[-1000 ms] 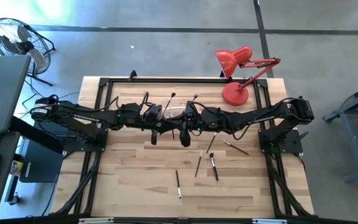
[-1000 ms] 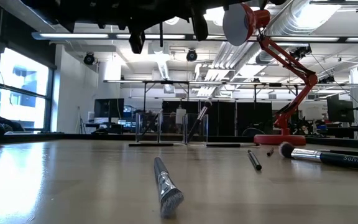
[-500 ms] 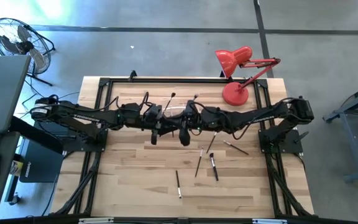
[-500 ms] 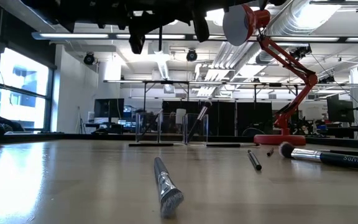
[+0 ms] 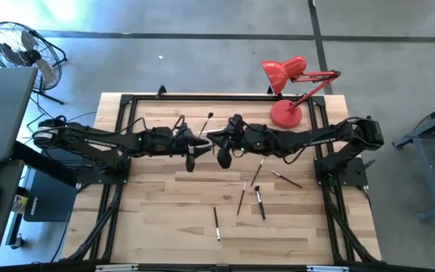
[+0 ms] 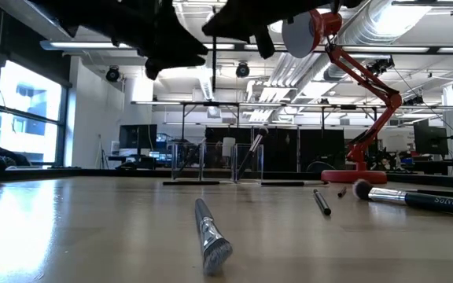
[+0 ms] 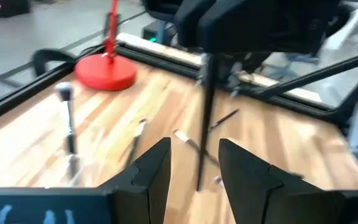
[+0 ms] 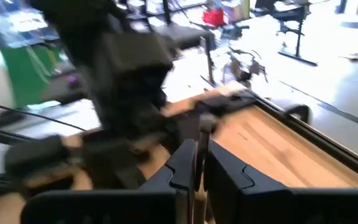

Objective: Put items in baskets/containers
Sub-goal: Put the black eyeshadow brush into the transparent organizer, then put the black foundation brush into the transparent organizer

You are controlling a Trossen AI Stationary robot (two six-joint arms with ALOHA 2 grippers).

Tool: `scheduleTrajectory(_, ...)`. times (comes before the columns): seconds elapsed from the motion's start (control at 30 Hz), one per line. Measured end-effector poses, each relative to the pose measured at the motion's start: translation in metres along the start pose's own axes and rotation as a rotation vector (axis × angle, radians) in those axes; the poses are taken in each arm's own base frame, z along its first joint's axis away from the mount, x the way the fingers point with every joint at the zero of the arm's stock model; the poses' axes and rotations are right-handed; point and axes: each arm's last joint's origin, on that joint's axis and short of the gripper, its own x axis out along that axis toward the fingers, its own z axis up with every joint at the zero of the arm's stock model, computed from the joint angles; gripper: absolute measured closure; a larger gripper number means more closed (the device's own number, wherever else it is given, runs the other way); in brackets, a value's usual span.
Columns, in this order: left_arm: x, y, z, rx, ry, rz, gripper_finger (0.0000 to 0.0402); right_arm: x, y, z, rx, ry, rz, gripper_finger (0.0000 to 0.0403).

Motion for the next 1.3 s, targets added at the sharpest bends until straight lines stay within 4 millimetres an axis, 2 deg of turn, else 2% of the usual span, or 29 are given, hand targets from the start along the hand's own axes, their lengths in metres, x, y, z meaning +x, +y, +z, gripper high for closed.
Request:
scheduleTrajectory(0.2,-0.017,0.003,0.003,0.012,0.058,0.056,0.0267,0.007,-0.024,-0.009,-0.024,0.096,-0.112,0.0392)
scheduleTrajectory(0.33,-0.031,0.007,0.001,-0.039,0.117,0.104,0.0267,0.022,-0.05,-0.011,-0.006,0.072,-0.184,0.0381)
scheduleTrajectory(0.5,-0.042,0.01,-0.002,-0.107,0.178,0.15,0.0268,0.047,-0.086,-0.026,-0.006,0.058,-0.181,0.0394)
scheduleTrajectory(0.67,-0.047,0.012,-0.007,-0.161,0.235,0.174,0.0268,0.06,-0.107,-0.042,-0.006,0.077,-0.214,0.0381)
scheduleTrajectory(0.83,-0.048,0.013,-0.009,-0.179,0.258,0.185,0.0268,0.07,-0.113,-0.063,-0.004,0.153,-0.175,0.039)
scheduleTrajectory(0.93,-0.048,0.013,-0.009,-0.19,0.256,0.186,0.0268,0.072,-0.113,-0.068,0.02,0.17,-0.158,0.0389)
scheduleTrajectory(1.3,-0.048,0.013,-0.009,-0.19,0.255,0.187,0.0268,0.071,-0.114,-0.067,0.03,0.166,-0.185,0.0283)
